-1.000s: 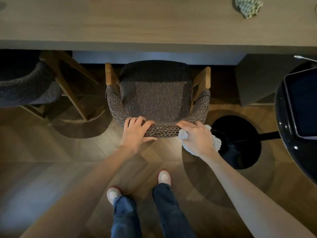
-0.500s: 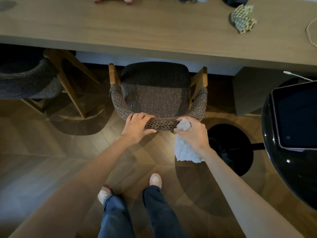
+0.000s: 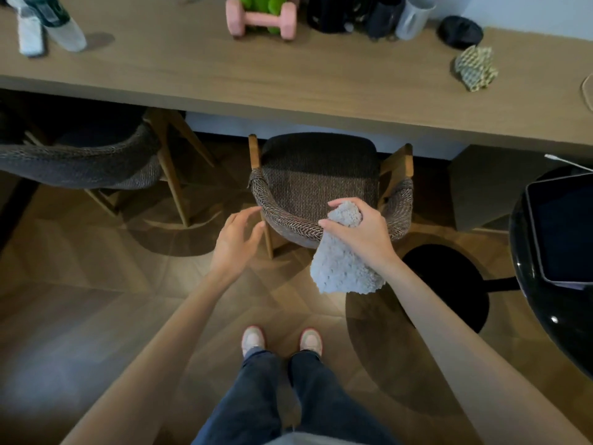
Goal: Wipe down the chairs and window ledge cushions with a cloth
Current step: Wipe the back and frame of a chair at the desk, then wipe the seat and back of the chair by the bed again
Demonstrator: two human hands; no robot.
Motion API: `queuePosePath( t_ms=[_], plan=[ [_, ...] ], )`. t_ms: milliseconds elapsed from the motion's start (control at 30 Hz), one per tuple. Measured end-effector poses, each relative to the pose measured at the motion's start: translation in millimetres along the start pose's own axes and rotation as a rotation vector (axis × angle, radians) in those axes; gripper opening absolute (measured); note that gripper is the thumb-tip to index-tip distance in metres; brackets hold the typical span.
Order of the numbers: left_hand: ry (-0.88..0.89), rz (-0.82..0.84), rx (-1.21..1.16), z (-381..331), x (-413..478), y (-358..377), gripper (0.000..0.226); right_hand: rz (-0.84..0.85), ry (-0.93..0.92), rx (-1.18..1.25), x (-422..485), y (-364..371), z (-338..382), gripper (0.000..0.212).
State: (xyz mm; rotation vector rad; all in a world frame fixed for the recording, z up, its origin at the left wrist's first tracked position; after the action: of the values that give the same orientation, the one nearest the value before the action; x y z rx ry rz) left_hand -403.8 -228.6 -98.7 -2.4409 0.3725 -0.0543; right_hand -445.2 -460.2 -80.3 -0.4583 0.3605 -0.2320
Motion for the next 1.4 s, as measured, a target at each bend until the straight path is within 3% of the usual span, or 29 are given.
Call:
queuePosePath(
  t_ms=[333, 567, 933, 1133, 1400],
  plan=[
    [-0.110, -0.019, -0.143, 37.9, 39.6, -49.1, 0.038, -0.061, 0.000, 0.066, 31.4, 57.0, 54.6, 0.029],
    [-0.241, -0.194, -0.134, 79.5, 73.0, -123.9, 0.038, 0.186, -0.073, 0.096, 108.6, 128.6, 116.1, 0.027],
    [-0.503, -0.596, -0.118, 175.9, 68.3, -225.7, 0.033, 0.616, -0.245, -0.098, 196.1, 263.1, 227.5, 0.035],
    [-0.689, -0.791, -0.214, 240.1, 55.5, -277.8, 0.042, 0.728, -0.327, -0.221, 209.2, 357.1, 265.5, 0.030],
    [-0.856, -0.773, -0.494, 358.9, 102.4, -372.1, 0.061, 0.728, -0.443, -0.383, 220.6, 510.4, 285.0, 0.046]
  ],
)
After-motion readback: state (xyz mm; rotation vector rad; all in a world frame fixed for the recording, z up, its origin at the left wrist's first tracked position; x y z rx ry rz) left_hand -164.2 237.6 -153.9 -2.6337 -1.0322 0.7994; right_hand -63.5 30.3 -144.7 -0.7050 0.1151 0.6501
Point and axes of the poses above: each hand's wrist, its own x-axis towards the middle knuckle, its own y-axis out of the palm, z = x × y, the point moved 2 cm from there along x, towards the middle knuckle, and after that the axes turned 8 degrees about y, right-handed, at the moved point
